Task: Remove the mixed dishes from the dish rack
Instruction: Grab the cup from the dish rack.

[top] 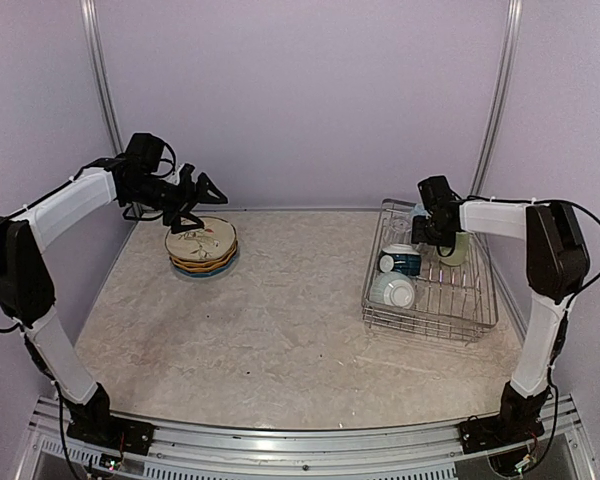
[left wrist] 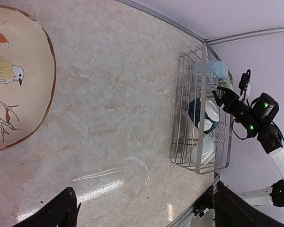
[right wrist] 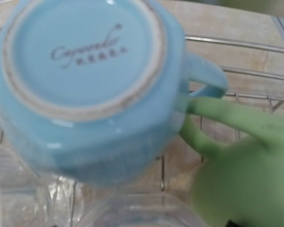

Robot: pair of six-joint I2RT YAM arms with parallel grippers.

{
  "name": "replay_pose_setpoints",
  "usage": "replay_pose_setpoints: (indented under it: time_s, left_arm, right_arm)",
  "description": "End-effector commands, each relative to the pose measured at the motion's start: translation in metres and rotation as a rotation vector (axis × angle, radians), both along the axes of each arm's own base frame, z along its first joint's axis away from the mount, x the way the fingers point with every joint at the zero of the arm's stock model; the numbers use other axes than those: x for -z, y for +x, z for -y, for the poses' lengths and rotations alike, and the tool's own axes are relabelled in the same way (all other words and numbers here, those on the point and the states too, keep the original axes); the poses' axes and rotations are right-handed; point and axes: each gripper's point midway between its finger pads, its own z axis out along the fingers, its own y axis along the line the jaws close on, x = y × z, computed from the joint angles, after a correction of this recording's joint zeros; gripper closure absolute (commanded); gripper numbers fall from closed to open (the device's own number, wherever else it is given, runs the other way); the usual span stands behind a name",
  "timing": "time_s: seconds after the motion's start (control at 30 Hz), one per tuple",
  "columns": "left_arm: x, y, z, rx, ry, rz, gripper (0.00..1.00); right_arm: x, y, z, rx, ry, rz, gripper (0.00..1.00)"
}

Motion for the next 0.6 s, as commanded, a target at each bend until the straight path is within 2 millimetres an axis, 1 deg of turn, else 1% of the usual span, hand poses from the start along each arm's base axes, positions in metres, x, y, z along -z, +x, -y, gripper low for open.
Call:
replay_pose_setpoints:
  time_s: [0.0, 0.1, 0.17, 0.3, 0.37, 0.47, 0.57]
  left_arm:
    - [-0.004, -0.001, -0.006, -0.008, 0.055, 0.035, 0.05]
    - [-0.015, -0.003, -0.008, -0.011, 0.057, 0.071, 0.05]
    - [-0.015, -0.006, -0.005, -0.005, 0.062, 0.085, 0.05]
    - [-0.009, -0.013, 0.012, 0.042, 0.069, 0.07, 0.05]
    - [-0.005, -0.016, 0.021, 0.063, 0.097, 0.079, 0.05]
    - [-0.001, -0.019, 0.027, 0.076, 0.111, 0.082, 0.04]
    - [0.005, -0.019, 0.033, 0.094, 0.079, 0.052, 0.04]
  right_arm:
    - [-0.015, -0.002, 0.006, 0.019, 0.018, 0.056, 0.69]
    - [-0.027, 0.001, 0.005, 0.041, 0.057, 0.098, 0.77]
    - [-0.031, -0.001, 0.007, 0.061, 0.071, 0.113, 0.8]
    - [-0.036, -0.006, 0.009, 0.061, 0.076, 0.134, 0.85]
    - [-0.039, -0.009, 0.009, 0.064, 0.074, 0.13, 0.89]
    - [-0.045, -0.014, 0.01, 0.072, 0.085, 0.142, 0.95]
    - [-0.059, -0.016, 0.007, 0.056, 0.109, 0.168, 1.0]
